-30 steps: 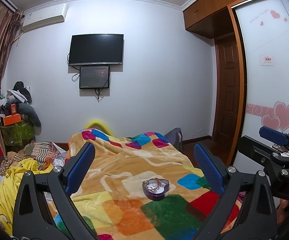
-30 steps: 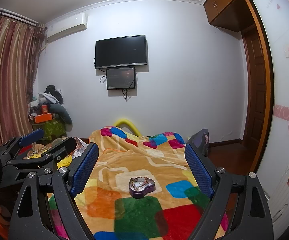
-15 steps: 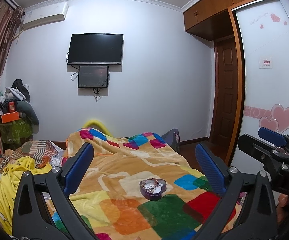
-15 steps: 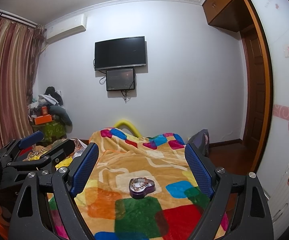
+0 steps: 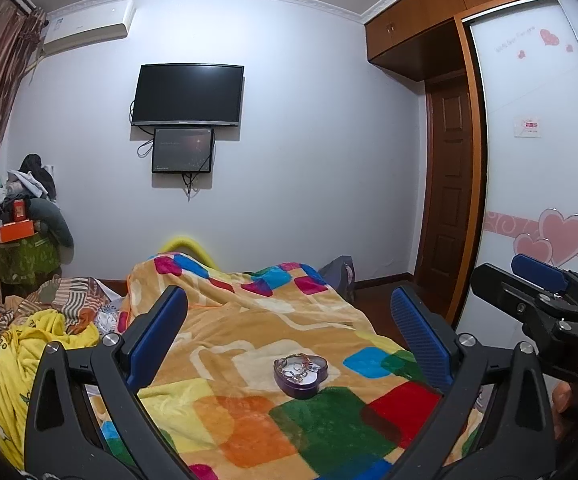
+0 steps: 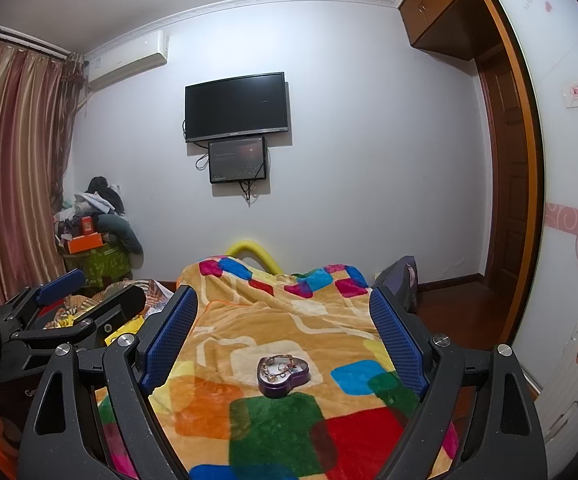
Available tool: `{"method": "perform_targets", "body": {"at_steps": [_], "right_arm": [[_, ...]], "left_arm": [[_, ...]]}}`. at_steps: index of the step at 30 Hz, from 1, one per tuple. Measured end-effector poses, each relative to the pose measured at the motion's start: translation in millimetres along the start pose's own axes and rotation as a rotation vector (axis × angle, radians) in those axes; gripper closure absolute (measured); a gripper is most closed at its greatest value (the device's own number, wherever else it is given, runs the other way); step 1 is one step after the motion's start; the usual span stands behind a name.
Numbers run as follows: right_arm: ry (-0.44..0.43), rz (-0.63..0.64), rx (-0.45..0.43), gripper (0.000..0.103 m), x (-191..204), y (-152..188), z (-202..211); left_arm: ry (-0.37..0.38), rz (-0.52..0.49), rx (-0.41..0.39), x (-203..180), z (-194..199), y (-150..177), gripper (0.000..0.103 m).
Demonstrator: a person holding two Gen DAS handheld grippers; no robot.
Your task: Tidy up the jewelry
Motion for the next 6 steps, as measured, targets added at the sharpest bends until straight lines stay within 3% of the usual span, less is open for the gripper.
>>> {"method": "perform_targets", "body": {"at_steps": [6], "right_arm": [[-0.006, 0.0, 0.003, 0.017, 1.8, 0.3, -1.8]], "left_arm": [[-0.002, 0.001, 0.006, 1.1, -2.3, 1.8, 0.001]]}}
Point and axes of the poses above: each gripper's, at about its wrist camera, not at the fingertips, and z roughly against the way its jaws point, x to its left, y to its underside, the point moved 8 cm from there along -z, roughly the way its jaws point, and after that the axes turned 7 degrees about z, right-handed, at the moved point
